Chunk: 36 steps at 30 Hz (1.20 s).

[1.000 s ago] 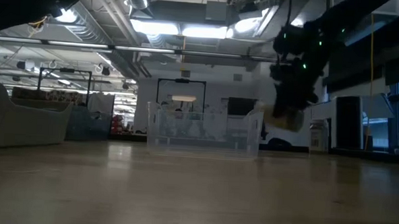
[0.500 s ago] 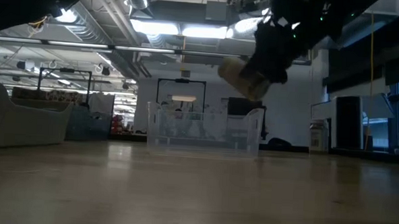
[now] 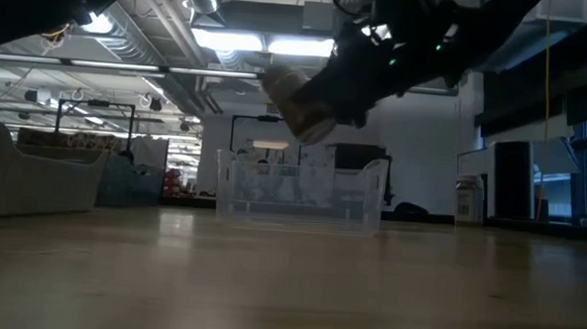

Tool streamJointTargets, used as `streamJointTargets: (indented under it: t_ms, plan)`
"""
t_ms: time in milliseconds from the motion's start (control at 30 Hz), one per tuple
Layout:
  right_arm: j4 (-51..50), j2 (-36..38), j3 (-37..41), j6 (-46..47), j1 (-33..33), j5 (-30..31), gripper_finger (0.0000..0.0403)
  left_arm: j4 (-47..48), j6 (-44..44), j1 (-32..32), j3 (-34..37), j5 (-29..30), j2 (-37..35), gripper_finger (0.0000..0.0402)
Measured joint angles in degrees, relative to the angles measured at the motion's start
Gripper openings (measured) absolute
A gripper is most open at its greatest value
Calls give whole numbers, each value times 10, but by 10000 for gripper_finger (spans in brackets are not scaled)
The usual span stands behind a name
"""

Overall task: Sort spices by type
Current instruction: Put the top right brown seasoning bottle into the transparent bin

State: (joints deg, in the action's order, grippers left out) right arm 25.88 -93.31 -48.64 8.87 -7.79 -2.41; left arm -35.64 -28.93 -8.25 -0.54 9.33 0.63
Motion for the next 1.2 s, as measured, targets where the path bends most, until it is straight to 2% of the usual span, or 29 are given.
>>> streamJointTargets:
  t_ms: [433, 600, 967, 1200]
  plan:
    - [208, -152, -1, -36, 31, 45, 283, -5, 9, 0, 0, 0, 0, 40]
    - [229, -182, -1, -38, 29, 74, 281, -6, 9, 0, 0, -1, 0, 40]
    - [246, -232, -31, -59, 29, 76, 282, -5, 9, 0, 0, -1, 0, 40]
    - [246, -239, -38, -63, 29, 77, 291, -5, 9, 0, 0, -1, 0, 40]
